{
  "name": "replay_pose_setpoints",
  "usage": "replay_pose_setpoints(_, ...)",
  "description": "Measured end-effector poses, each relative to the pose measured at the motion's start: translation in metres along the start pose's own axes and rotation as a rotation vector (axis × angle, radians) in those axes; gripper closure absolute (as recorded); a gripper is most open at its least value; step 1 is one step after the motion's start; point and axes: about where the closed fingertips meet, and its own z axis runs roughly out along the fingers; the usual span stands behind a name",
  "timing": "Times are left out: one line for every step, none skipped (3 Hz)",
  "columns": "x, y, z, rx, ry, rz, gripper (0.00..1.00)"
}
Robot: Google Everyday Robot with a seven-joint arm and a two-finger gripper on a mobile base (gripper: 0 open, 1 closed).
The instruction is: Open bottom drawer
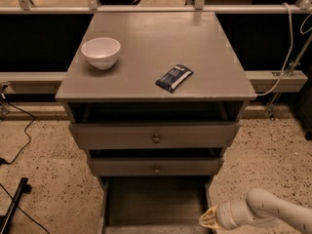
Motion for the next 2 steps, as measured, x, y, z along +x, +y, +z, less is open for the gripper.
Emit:
replay_pose_setpoints(-0.001, 0.0014, 0.0027, -0.004, -0.003, 0.0, 0.04)
replay_pose_setpoints(-0.0013, 0.0018, 0.0034, -0.006, -0.004, 0.0, 0.0)
